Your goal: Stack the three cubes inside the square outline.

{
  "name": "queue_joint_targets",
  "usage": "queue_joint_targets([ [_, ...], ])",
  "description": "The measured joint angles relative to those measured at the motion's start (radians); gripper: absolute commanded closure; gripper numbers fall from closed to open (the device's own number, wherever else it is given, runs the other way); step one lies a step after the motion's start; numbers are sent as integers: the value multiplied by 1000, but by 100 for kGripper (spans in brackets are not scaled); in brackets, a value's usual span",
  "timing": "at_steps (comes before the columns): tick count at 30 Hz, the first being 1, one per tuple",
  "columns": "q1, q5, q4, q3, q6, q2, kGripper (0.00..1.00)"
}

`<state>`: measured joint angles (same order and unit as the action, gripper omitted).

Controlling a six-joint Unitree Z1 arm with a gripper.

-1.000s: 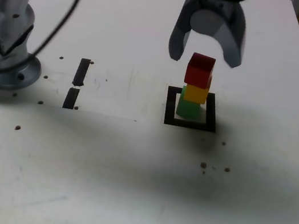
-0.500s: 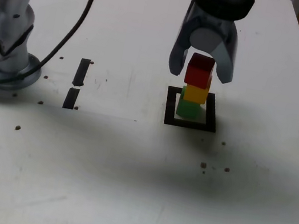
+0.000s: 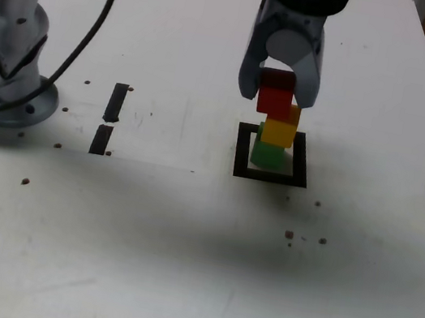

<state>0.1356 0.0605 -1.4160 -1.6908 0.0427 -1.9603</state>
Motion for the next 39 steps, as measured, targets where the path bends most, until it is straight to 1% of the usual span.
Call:
queue_joint_targets([
  [3, 0, -1, 1, 0, 0, 0, 78],
  [6, 1, -2, -25, -16, 0, 6, 78],
  [8, 14, -3, -66, -43, 5, 25, 79],
  [10, 47, -7, -117, -67, 25, 66, 80],
  [12, 101, -21, -155, -83, 67, 106, 80],
  [13, 122, -30, -159, -84, 81, 114, 81],
  [14, 131, -37, -158, -84, 85, 114, 81],
  [16, 153, -71, -158, -85, 110, 92, 81],
  [18, 185, -98, -149, -92, 121, 55, 81],
  [20, 203, -111, -137, -100, 132, 18, 80],
  [22, 208, -114, -118, -110, 138, -9, 80],
  [27, 213, -118, -39, -120, 129, -102, 80],
  [29, 210, -121, -25, -116, 119, -128, 80],
  [35, 193, -123, 9, -81, 96, -154, 80],
  [37, 180, -123, 50, -41, 84, -154, 80],
  [39, 157, -123, 112, 28, 73, -155, 80],
])
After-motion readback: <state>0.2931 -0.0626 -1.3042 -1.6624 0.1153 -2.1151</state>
